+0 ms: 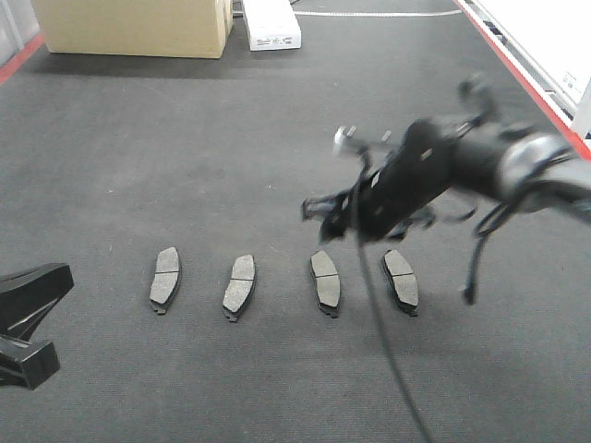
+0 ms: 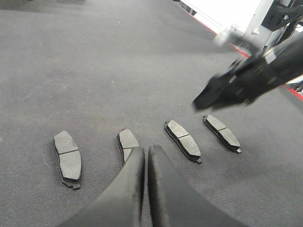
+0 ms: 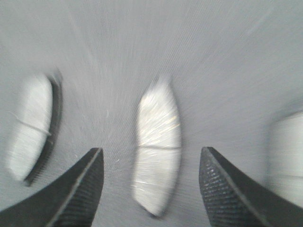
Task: Move and align brake pads A on conveyor
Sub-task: 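Lower the pad onto the belt and open the right gripper, then lift the open right gripper up and away from the pads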
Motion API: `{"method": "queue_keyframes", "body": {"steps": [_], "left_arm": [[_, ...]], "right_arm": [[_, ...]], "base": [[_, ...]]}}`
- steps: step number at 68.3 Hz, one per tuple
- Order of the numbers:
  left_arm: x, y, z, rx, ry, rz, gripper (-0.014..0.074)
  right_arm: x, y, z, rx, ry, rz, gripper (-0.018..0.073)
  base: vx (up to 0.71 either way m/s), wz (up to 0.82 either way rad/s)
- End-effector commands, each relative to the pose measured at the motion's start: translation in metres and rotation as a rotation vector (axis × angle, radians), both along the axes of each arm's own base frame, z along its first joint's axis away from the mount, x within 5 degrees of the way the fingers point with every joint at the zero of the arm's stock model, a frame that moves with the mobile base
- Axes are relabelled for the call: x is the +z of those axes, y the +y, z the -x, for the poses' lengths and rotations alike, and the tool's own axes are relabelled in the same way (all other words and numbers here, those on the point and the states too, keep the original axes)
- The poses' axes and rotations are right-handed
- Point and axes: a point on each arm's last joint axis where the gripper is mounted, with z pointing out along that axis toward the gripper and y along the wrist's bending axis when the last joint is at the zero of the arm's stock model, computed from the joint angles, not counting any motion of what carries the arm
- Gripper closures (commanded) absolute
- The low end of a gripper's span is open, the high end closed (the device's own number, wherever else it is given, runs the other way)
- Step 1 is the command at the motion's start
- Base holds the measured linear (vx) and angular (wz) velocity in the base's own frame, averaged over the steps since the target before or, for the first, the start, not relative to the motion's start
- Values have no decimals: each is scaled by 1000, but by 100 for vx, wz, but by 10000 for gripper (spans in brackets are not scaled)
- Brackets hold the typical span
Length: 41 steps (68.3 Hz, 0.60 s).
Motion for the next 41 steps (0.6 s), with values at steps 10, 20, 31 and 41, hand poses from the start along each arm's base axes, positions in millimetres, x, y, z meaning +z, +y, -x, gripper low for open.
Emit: {"method": "queue_keyframes", "body": {"steps": [10, 20, 31, 41], "left_arm": [[13, -3, 0, -25, -67, 41, 603], [13, -3, 0, -25, -67, 41, 603], [13, -3, 0, -25, -67, 41, 603], [13, -3, 0, -25, -67, 41, 603]], "right_arm": [[71, -32, 30, -50, -212, 58, 122], [79, -52, 74, -73, -281, 70, 122], [90, -73, 121, -66, -398, 85, 122], [106, -92, 165, -55, -527, 90, 126]], "base": [[0, 0], [0, 0], [0, 0], [0, 0]]}}
